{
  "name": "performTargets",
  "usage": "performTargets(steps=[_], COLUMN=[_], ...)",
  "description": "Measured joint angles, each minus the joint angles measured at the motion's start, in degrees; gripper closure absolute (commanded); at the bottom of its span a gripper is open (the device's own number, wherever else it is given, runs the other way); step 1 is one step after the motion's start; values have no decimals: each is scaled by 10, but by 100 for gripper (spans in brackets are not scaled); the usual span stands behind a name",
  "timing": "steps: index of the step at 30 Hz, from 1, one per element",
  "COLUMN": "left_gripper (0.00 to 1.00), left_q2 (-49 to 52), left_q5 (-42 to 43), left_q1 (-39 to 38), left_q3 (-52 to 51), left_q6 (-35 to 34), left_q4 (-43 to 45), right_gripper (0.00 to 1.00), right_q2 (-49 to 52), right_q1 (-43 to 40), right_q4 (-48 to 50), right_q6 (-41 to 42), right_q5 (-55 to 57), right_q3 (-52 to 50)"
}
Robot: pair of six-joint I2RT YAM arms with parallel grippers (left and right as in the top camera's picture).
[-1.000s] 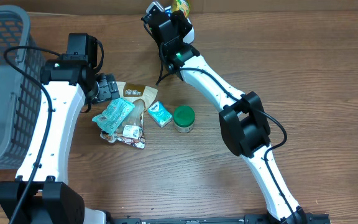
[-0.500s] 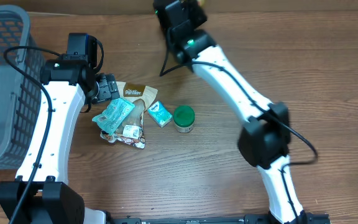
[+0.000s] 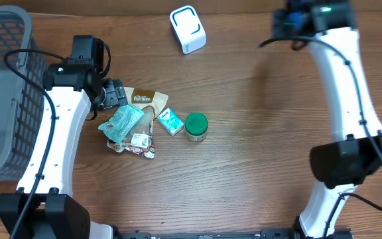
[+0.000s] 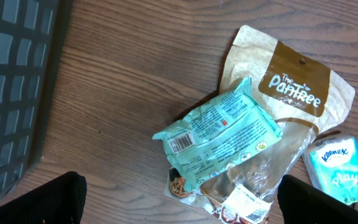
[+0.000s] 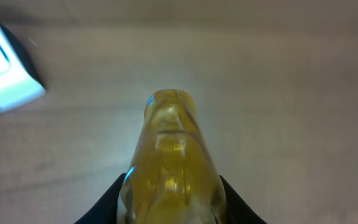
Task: Scan the item barcode
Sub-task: 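Lower the bottle upright onto the table at right and release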
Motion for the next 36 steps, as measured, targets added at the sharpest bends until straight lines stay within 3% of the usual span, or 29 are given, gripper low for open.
performTargets(steps=[6,12,17,22,28,31,33,36], left_gripper=[0,1,0,0,0,0,1,1], left_q2=[0,0,0,0,0,0,0,0], left_q5=[0,0,0,0,0,0,0,0], left_q1=[0,0,0,0,0,0,0,0], left_q3=[0,0,0,0,0,0,0,0], left_q6=[0,0,0,0,0,0,0,0], left_q4=[0,0,0,0,0,0,0,0], right_gripper=[92,90,86,83,63,25,17,15], right_q2=[0,0,0,-1,-16,-19,-18,-18], right_q1=[-113,-175,-182,-181,-180,-180,-181,-181], right_q4=[-97,-173,-154,-66,1,4,5,5], right_q6=[17,26,41,81,102,106,109,111], right_q5=[-93,-117,-121,-83,-60,-59,-57,-55], right_q3=[0,-25,-125,-246,-299,-304,-312,-314])
